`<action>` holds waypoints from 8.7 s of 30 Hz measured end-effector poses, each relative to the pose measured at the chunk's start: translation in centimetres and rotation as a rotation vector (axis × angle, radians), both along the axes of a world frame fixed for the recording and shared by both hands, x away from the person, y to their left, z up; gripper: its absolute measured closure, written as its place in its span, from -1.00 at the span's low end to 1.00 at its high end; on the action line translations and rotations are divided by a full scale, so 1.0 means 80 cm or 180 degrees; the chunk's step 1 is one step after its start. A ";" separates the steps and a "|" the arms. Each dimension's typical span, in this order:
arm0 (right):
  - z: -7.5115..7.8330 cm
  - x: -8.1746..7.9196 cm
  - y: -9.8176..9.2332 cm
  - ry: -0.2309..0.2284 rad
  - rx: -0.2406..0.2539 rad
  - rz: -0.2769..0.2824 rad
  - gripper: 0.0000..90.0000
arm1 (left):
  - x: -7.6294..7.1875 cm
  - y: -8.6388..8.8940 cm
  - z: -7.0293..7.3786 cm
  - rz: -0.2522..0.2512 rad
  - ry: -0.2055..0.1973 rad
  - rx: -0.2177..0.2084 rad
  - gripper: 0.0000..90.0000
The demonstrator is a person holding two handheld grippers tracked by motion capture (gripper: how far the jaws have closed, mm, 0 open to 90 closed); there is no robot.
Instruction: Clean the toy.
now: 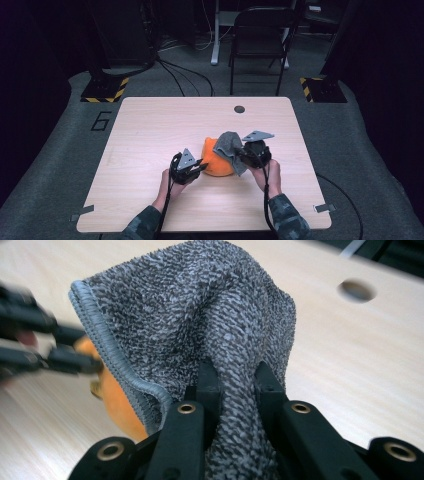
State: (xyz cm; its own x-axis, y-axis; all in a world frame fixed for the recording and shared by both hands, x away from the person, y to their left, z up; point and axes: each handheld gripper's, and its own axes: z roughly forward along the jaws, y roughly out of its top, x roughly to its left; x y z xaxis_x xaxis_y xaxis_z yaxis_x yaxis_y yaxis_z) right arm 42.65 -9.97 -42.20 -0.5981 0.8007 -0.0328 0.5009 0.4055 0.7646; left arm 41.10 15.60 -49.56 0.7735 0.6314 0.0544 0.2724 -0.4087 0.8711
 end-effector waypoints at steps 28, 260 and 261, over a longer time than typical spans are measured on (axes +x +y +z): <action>-0.033 0.018 0.003 0.0230 -0.0003 0.0011 0.78 | 0.021 0.005 -0.026 -0.0449 -0.0314 0.0518 -0.39; -0.054 -0.006 -0.170 0.0457 -0.0050 -0.1171 0.74 | -0.009 -0.036 -0.020 -0.0420 -0.0612 0.0198 0.84; -0.053 -0.006 -0.171 0.0430 -0.0057 -0.1176 0.74 | -0.010 -0.037 -0.020 -0.0422 -0.0626 0.0172 0.84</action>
State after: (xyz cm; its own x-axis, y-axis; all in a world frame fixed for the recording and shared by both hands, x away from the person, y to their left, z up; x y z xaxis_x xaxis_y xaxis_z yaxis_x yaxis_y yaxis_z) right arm 42.15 -23.67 -46.43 -0.2695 0.9629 0.0106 0.7114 0.1917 0.6762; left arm 40.30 12.65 -51.13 0.8207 0.5172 0.2429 0.0407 -0.4770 0.8780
